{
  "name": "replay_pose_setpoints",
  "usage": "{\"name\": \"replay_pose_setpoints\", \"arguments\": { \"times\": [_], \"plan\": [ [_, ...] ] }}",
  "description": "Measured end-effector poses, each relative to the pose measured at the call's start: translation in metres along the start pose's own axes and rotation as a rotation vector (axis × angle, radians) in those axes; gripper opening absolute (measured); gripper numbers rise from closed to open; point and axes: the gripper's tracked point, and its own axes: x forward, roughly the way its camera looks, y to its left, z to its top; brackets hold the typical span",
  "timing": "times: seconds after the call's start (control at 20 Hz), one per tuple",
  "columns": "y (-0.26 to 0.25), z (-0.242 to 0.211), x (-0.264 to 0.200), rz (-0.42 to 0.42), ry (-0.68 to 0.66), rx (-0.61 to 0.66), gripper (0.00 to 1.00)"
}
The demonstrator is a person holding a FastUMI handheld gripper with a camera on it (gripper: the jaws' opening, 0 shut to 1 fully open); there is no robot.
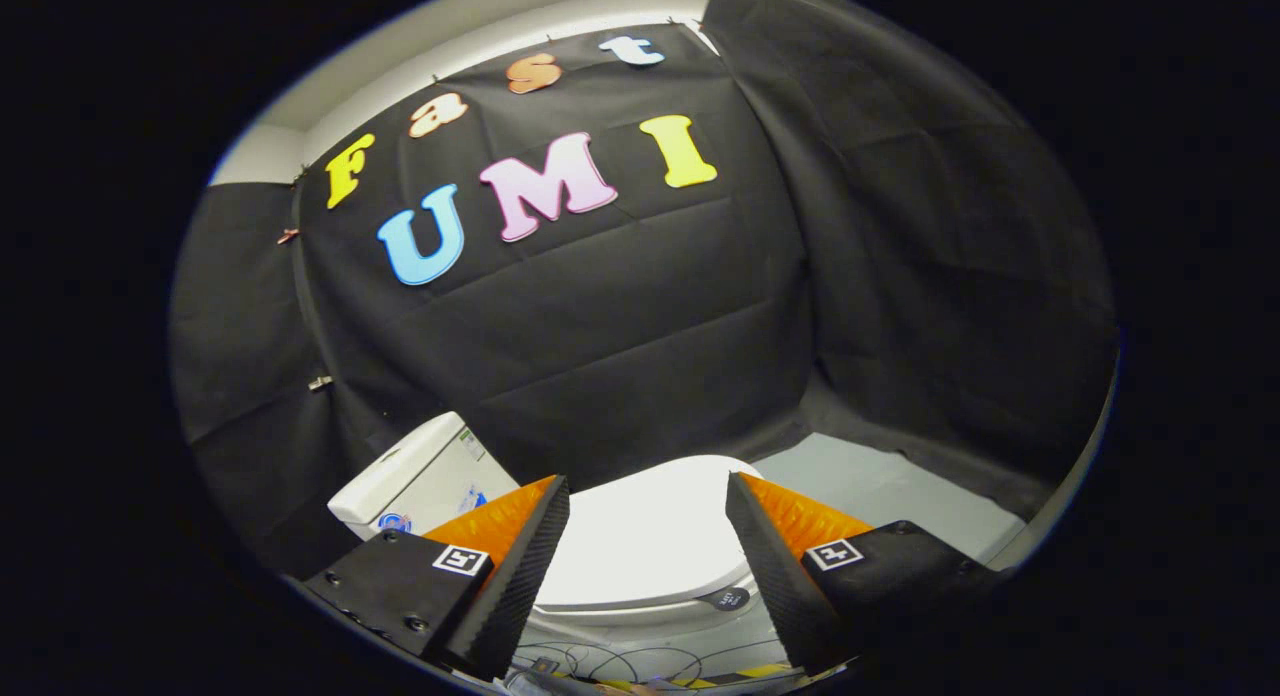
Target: Open the toilet lid.
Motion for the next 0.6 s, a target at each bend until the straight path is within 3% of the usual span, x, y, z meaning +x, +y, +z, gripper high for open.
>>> {"name": "replay_pose_setpoints", "arguments": {
  "times": [0.6],
  "plan": [
    [-0.110,-0.127,0.073,-0.053,0.174,0.377,0.97]
  ]
}}
